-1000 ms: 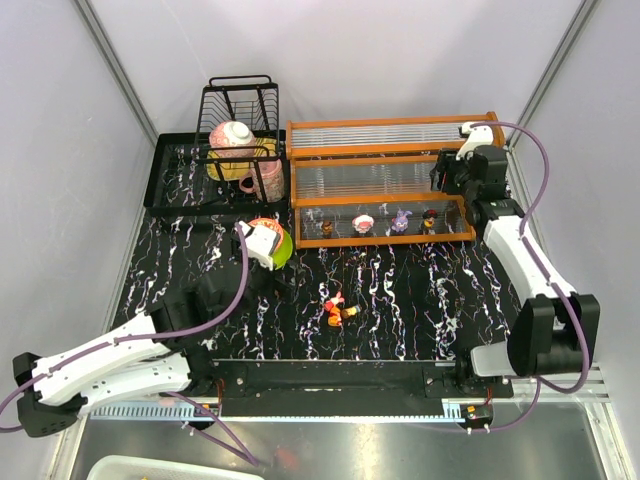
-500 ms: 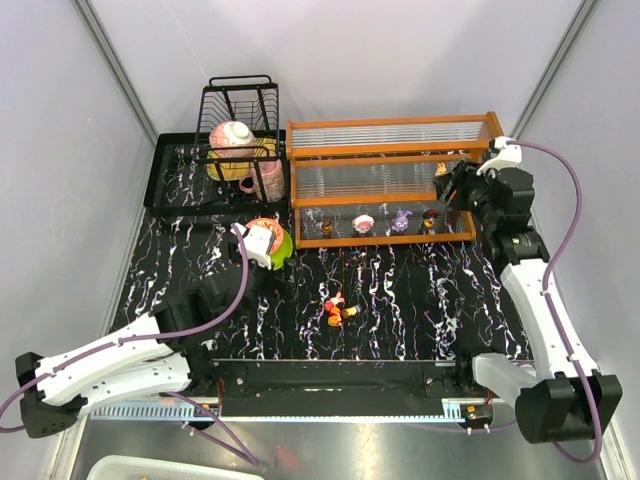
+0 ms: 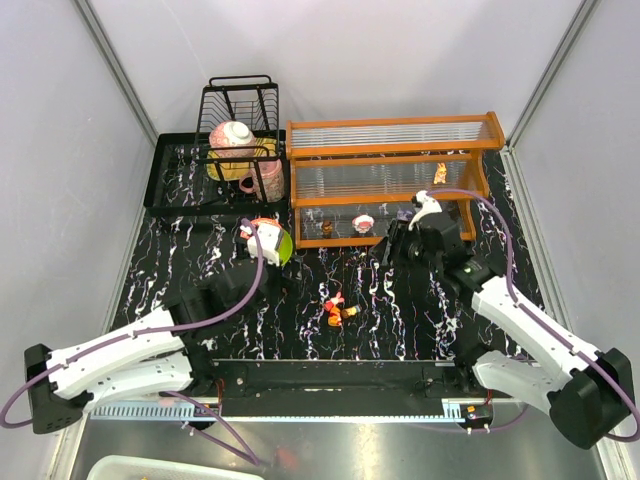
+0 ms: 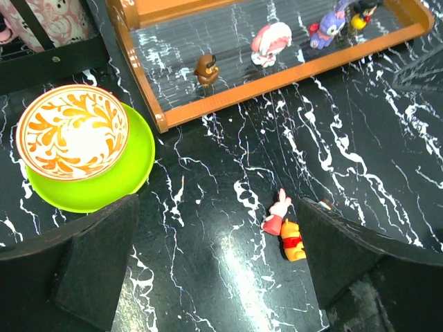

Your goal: Place and organize the plastic toys onto the shelf

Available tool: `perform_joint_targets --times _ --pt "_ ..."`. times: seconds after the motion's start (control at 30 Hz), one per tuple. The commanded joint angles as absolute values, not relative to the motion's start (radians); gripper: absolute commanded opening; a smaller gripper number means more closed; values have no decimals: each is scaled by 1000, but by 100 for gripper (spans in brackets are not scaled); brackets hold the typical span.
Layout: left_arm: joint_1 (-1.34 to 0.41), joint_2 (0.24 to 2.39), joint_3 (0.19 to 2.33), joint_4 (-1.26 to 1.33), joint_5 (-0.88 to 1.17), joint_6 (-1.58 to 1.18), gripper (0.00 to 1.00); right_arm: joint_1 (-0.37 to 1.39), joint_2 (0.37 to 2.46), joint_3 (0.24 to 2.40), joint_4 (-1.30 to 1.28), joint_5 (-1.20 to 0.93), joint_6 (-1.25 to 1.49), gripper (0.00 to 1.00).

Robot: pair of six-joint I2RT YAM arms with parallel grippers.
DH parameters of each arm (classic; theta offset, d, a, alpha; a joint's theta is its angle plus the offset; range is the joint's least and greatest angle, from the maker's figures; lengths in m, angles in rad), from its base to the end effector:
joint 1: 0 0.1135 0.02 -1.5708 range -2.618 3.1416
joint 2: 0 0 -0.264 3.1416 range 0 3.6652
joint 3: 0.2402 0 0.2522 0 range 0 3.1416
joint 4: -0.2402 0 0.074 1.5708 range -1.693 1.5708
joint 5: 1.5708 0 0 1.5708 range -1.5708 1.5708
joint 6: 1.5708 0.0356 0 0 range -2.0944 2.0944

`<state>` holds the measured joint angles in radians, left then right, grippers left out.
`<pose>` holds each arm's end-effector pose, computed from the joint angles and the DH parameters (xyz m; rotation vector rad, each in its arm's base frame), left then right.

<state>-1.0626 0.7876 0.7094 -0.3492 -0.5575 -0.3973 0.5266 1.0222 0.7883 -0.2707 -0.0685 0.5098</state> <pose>0.1028 -0.1459 0.2981 0.2929 1.9305 -0.4143 0.1980 0.1179 0.2874 -0.0615 2.1504 0.6927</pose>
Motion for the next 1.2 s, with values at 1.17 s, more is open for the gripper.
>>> perform_joint_targets --times 1.17 --pt "-1055 1028 693 -275 -399 -411 99 723 1385 818 -393 -230 790 51"
